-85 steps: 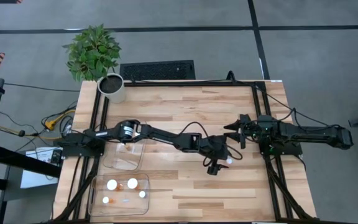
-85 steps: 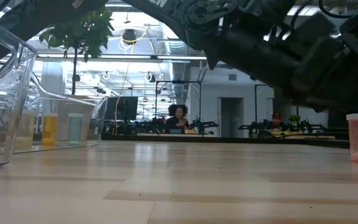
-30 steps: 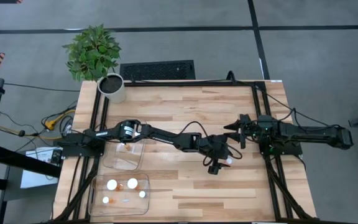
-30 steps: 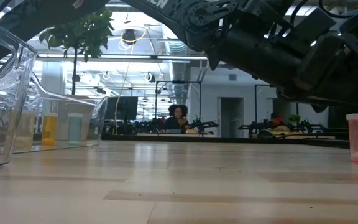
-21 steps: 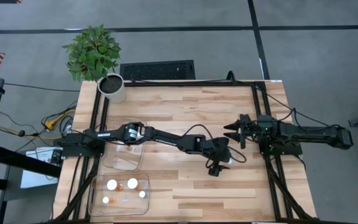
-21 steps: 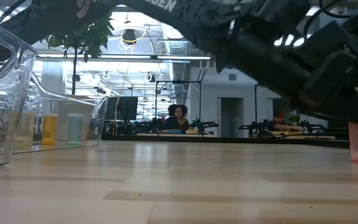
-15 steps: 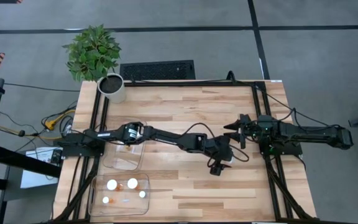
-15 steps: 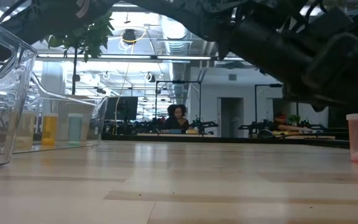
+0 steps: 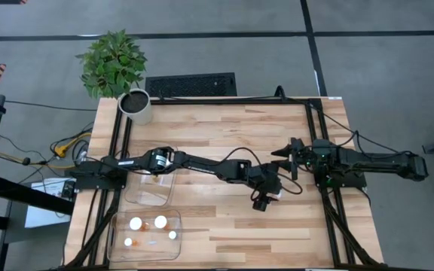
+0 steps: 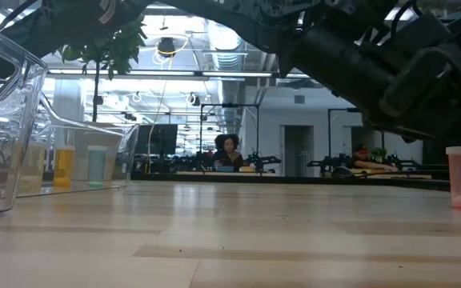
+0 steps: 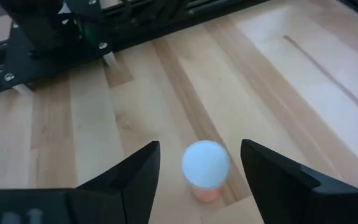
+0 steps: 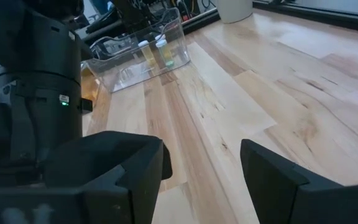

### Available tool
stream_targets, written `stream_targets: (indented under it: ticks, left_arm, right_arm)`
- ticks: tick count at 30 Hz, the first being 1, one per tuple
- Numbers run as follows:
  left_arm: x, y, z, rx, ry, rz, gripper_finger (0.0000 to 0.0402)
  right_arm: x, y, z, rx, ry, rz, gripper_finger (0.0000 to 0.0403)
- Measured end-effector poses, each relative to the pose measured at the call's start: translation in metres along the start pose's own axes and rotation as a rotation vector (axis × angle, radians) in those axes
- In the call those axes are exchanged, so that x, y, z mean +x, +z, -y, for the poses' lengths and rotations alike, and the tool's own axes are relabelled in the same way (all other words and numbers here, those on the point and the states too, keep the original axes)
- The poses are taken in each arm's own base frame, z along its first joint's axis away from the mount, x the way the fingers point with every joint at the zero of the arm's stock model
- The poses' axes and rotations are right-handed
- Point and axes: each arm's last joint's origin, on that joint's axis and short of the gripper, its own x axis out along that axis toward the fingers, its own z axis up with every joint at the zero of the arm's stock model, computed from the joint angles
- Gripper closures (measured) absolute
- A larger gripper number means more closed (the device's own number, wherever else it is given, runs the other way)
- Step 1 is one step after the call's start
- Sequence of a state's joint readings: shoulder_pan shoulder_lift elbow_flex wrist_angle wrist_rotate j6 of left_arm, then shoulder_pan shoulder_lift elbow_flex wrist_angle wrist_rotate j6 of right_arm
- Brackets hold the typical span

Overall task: Pick and place medicine bottles into bin by pill shape (circle, oval)
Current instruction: Put the pink capsule bottle into the top transparent bin

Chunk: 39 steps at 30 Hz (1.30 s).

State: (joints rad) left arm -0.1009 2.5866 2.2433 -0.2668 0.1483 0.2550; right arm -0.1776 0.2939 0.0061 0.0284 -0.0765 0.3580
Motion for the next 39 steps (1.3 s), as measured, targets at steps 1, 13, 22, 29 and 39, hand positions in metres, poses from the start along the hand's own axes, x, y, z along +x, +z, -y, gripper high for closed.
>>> stream_targets:
  ticks: [1, 13, 22, 29, 39]
  left_arm:
    - [0.0000, 0.0000, 0.0002, 0.001, -0.007, 0.001, 0.0184]
    - [0.0005, 0.0012, 0.0033, 0.026, -0.013, 0.006, 0.0204]
    - [0.0006, 0.0001, 0.0037, 0.020, -0.006, -0.007, 0.0238]
    - [0.0014, -0.0019, 0.0043, 0.012, -0.013, -0.011, 0.0230]
    - [0.0012, -0.0021, 0.0031, 0.011, -0.008, -0.011, 0.0187]
  right_arm:
    - [0.0000, -0.0001, 0.0000, 0.000, 0.000, -0.001, 0.0178]
    - [0.0000, -0.0001, 0.0000, 0.007, 0.001, 0.000, 0.0178]
    - [0.0000, -0.0001, 0.0000, 0.008, 0.000, 0.000, 0.0178]
    - [0.0000, 0.0000, 0.0000, 0.011, 0.000, 0.000, 0.0178]
    - [0.0000, -0.0002, 0.0001, 0.010, 0.000, -0.002, 0.0178]
